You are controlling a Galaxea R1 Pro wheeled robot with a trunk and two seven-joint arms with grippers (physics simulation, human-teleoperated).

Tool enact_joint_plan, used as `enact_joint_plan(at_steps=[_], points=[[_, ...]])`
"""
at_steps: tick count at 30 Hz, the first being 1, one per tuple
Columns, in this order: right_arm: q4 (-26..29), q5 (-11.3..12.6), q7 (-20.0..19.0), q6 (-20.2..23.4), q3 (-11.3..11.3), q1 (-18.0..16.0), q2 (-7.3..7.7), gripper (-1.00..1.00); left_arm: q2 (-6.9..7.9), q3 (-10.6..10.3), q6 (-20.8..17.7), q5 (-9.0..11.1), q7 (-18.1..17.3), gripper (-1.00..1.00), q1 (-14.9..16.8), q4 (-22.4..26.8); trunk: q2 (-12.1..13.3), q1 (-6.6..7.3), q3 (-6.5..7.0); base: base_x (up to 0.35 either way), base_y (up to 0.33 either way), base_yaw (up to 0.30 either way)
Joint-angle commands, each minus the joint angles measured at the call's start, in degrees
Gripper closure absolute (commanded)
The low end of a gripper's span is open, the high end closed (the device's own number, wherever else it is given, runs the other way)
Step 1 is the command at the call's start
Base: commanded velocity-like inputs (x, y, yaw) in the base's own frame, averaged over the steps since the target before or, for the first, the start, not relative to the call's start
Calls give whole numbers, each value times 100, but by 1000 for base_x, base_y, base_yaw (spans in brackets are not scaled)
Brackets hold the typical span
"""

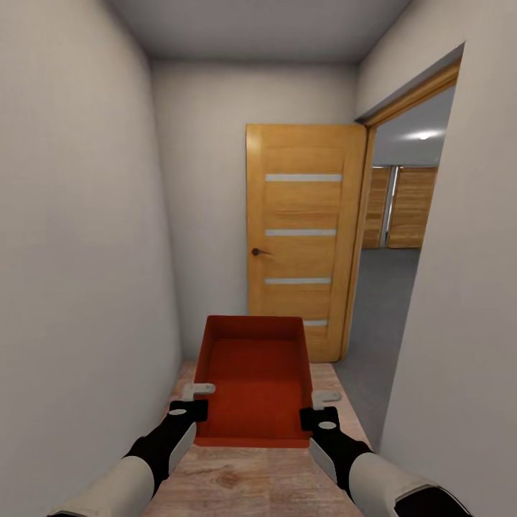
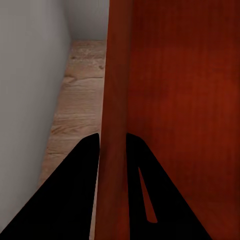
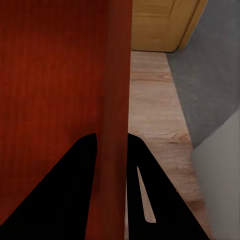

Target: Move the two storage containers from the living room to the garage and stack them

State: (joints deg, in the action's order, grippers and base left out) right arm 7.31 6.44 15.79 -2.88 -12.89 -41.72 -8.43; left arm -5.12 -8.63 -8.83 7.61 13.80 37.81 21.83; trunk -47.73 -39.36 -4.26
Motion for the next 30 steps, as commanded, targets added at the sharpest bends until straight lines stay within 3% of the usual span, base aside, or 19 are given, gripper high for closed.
enact_joint_plan(at_steps=[1, 30], points=[[16, -2, -67, -107, -39, -3, -79, 100, 2, 99, -49, 460, 203, 100, 7, 5, -7, -5, -8, 324, 0, 0], [16, -1, -68, -101, -39, -3, -79, 100, -6, 101, -41, 460, 209, 100, 7, 66, -7, -5, -8, 313, 6, 0]])
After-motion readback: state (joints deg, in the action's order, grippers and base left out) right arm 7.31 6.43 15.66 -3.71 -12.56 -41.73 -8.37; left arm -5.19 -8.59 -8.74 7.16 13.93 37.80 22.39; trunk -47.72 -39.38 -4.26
